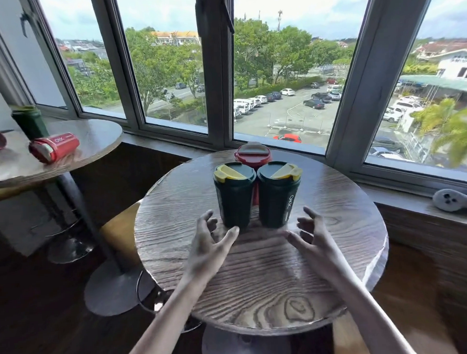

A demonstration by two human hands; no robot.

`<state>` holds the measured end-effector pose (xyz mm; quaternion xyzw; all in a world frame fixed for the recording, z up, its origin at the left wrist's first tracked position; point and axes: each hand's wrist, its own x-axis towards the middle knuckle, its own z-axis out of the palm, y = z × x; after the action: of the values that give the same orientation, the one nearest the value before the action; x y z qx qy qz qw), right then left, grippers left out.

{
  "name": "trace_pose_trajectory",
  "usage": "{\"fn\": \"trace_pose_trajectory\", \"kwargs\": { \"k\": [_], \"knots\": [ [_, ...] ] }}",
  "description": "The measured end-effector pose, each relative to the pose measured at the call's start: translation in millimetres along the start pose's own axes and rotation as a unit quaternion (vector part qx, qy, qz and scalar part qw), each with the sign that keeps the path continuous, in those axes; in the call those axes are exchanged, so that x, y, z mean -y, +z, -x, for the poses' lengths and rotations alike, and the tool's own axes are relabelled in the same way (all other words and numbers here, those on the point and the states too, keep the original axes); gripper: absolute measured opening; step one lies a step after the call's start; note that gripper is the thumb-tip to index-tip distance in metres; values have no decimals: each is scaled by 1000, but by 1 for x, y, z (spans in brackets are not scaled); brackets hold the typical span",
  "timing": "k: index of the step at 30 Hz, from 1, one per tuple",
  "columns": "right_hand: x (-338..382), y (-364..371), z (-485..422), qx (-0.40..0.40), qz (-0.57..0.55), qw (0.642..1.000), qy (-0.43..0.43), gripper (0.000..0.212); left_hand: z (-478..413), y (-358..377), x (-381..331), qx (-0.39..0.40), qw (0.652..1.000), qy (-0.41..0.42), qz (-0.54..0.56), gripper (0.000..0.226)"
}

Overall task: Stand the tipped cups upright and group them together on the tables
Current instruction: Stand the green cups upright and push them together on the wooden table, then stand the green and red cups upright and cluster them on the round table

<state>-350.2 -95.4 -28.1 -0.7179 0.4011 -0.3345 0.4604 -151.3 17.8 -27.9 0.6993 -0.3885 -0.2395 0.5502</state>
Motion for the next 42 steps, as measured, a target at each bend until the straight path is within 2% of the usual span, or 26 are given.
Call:
{"fn": "trace_pose_trajectory", "kwargs": {
  "k": [3,5,11,17,20,23,27,32,36,38,41,42],
  "knots": [
    [-3,-3,33,-14,45,999,-18,56,25,-8,6,15,998,35,-45,45],
    [2,-5,48,-1,87,996,-19,50,35,-12,6,40,994,53,-90,34],
    [14,-4,82,23,249,967,-49,46,77,-13,8,18,967,110,-230,42],
    [25,-4,120,87,383,911,-124,50,149,-12,6,-86,907,148,-385,45],
    [31,2,147,117,420,876,-205,48,194,-14,7,-144,887,124,-420,41],
    [35,16,184,160,424,846,-282,54,252,-19,19,-186,878,59,-437,40],
    [36,52,234,268,405,803,-346,58,348,-34,44,-248,857,-48,-449,39],
    [41,119,303,397,370,723,-427,57,486,-60,77,-373,796,-206,-429,34],
    [55,176,378,461,356,642,-498,50,603,-73,90,-440,724,-327,-419,38],
    [66,207,420,493,352,590,-534,51,656,-78,99,-488,682,-380,-391,40],
    [85,255,490,575,346,483,-562,60,733,-89,111,-555,626,-422,-349,40],
    [90,271,515,590,346,467,-560,62,756,-94,112,-568,607,-436,-344,41]
  ]
}}
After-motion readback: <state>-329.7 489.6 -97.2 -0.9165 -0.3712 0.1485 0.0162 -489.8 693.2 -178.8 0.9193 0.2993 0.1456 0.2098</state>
